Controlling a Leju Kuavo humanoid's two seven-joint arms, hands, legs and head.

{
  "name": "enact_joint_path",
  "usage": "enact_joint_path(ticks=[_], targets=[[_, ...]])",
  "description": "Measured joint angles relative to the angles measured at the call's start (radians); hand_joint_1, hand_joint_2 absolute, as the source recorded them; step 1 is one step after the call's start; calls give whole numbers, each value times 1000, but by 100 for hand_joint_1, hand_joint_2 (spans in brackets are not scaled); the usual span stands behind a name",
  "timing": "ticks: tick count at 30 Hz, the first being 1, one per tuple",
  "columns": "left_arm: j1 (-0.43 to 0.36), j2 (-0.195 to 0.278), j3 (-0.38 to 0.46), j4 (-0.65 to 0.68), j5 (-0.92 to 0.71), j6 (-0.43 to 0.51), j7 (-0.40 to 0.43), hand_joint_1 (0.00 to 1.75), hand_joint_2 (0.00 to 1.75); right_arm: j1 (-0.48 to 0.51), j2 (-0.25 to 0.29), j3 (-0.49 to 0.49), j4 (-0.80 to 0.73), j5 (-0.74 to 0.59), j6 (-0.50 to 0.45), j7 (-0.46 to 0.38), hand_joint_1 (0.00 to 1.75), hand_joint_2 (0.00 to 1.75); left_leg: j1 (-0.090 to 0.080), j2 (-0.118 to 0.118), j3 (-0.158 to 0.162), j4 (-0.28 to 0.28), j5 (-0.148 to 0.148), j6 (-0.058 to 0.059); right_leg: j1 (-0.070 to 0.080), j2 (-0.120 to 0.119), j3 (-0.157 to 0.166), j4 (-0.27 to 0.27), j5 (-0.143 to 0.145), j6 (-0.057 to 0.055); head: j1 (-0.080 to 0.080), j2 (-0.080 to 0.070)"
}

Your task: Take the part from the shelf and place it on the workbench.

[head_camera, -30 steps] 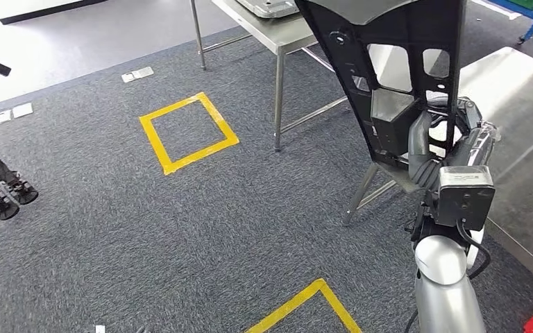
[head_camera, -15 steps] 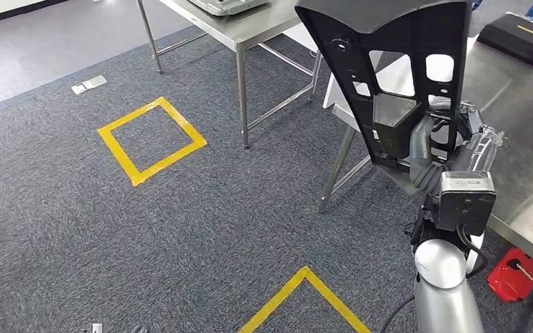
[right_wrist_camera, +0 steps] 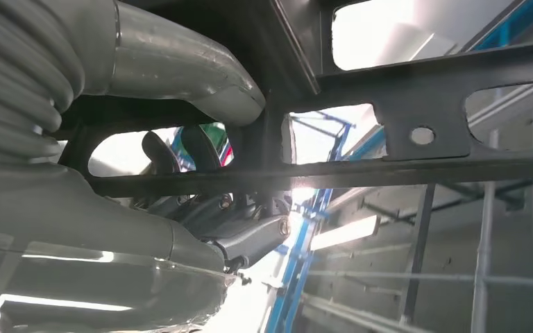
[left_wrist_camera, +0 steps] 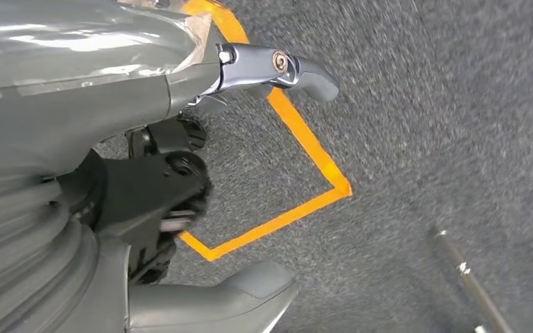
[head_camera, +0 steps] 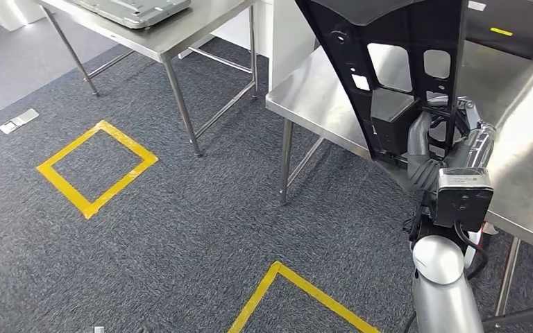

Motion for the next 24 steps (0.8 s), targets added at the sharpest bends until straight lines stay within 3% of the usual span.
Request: enact_joint_path(ticks=[2, 3, 4, 6, 8, 10, 12, 13, 14, 16, 18, 19, 20, 21, 22, 24], targets=[[-1, 1, 5, 0, 16, -18, -1, 0, 175, -1, 0, 0, 0, 0, 0, 0, 175, 175, 4, -50, 53, -130, 65, 6, 4, 26, 0, 3, -2, 4, 1, 0], [0, 1, 9, 0, 25, -29, -2, 0, 175, -1, 0, 0, 0, 0, 0, 0, 175, 175, 4, -67, 68, -167, 79, 8, 6, 37, -2, 3, -3, 9, 1, 0], [-1, 1, 13, 0, 29, -34, -2, 0, 175, -1, 1, 0, 0, 0, 0, -1, 175, 175, 1, -71, 74, -179, 80, 12, 7, 49, -6, 2, -2, 15, 2, 0], [-3, -1, 16, -1, 24, -36, -3, 0, 175, -1, 1, 0, 0, 1, 0, -1, 175, 175, -3, -45, 80, -188, 83, 23, 4, 61, -14, 2, -1, 26, 1, 0], [-4, -2, 21, -2, 26, -56, -5, 0, 175, -4, 1, -1, -1, 2, 0, -1, 175, 175, -2, -18, 90, -200, 88, 38, 7, 13, -40, 45, -20, 30, 4, 0], [0, 1, 26, -2, 4, -66, -7, 0, 175, -8, 2, -1, -1, 3, -1, 0, 175, 175, -4, 11, 96, -206, 88, 48, 7, -49, -100, 162, -69, 26, 11, 0], [6, 4, 18, -2, -49, -55, -12, 0, 175, -9, 3, -1, 0, 7, -1, 3, 175, 175, -6, 39, 97, -206, 85, 49, 2, -66, -156, 271, -105, 31, 13, 0], [7, 6, 12, -2, -70, -52, -16, 0, 175, -9, 3, -2, 1, 21, -4, 7, 175, 175, -6, 53, 98, -205, 83, 48, 0, -70, -161, 280, -104, 37, 13, 0], [6, 6, 6, -2, -85, -52, -20, 0, 175, -9, 3, -3, 1, 52, -9, 16, 175, 175, -5, 66, 99, -205, 81, 46, -1, -76, -143, 248, -87, 46, 13, 0], [3, 7, -3, -1, -106, -52, -24, 0, 175, -11, 1, -8, -1, 158, -22, 45, 175, 175, -6, 88, 105, -205, 75, 37, -3, -112, -66, 104, -36, 59, 14, 0], [0, 10, -15, -1, -137, -40, -28, 0, 175, -16, -2, -15, -10, 263, -28, 75, 175, 175, -10, 106, 113, -204, 67, 25, 3, -146, -12, 6, -4, 54, 13, 0], [-1, 12, -23, 0, -158, -29, -30, 0, 175, -18, -6, -21, -15, 302, -27, 87, 175, 175, -13, 115, 117, -204, 64, 20, 8, -150, -7, -6, -1, 48, 12, 0], [-3, 13, -35, 0, -182, -14, -33, 0, 175, -20, -12, -28, -22, 332, -25, 97, 175, 175, -13, 126, 121, -206, 61, 15, 11, -137, -7, -7, 1, 42, 11, 0], [-6, 15, -47, 0, -203, -2, -34, 0, 175, -21, -19, -36, -30, 355, -23, 105, 175, 175, -11, 131, 124, -206, 58, 10, 4, -124, -5, -8, 3, 35, 9, 0], [-10, 15, -59, 0, -217, 1, -33, 0, 175, -22, -26, -44, -39, 373, -21, 112, 175, 175, -8, 120, 125, -197, 48, 5, -1, -112, -3, -9, 3, 29, 9, 0], [-15, 17, -73, 4, -215, -10, -24, 0, 175, -26, -37, -55, -51, 388, -19, 118, 175, 175, -3, 69, 98, -124, 1, -3, -13, -90, 4, -12, 6, 13, 5, 0]])
